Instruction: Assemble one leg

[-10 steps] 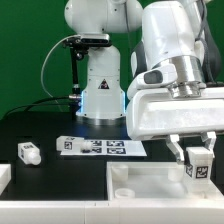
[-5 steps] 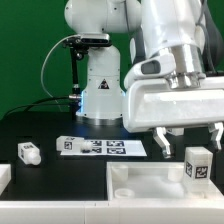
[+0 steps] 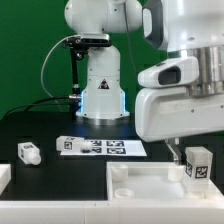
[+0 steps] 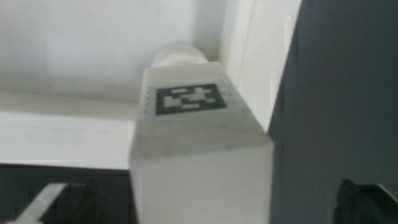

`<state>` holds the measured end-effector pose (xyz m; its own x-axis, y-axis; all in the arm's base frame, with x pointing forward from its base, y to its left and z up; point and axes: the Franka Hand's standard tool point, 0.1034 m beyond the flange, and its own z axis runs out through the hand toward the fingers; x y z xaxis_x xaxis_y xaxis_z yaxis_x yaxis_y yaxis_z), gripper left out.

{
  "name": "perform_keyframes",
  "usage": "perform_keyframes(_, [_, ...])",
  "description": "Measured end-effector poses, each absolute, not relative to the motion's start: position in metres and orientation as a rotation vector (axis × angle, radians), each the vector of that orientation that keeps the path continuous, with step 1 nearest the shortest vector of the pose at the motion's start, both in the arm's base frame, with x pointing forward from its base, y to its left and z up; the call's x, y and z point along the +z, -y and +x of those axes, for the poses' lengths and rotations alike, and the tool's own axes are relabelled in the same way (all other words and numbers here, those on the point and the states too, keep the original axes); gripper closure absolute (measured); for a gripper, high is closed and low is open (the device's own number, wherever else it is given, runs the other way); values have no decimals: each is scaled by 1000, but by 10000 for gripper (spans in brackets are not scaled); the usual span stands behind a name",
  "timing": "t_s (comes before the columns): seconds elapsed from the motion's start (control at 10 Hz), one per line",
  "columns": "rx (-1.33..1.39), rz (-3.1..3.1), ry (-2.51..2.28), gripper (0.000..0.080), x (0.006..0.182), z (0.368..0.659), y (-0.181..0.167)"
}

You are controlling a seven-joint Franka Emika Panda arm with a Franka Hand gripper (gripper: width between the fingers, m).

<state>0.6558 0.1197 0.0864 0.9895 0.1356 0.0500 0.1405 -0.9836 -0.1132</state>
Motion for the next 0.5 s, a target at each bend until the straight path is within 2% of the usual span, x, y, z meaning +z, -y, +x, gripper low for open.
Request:
perform_keyframes(0.2, [48,-3017,228,151,83,655,-121])
perform_keyframes(0.3, [34,-3017,228,266,83,656,-121])
perform_keyframes(0.4, [32,-3018,214,266,83,656,-121])
perform_keyframes(0.5, [34,-3020,188,473,83,656,-121])
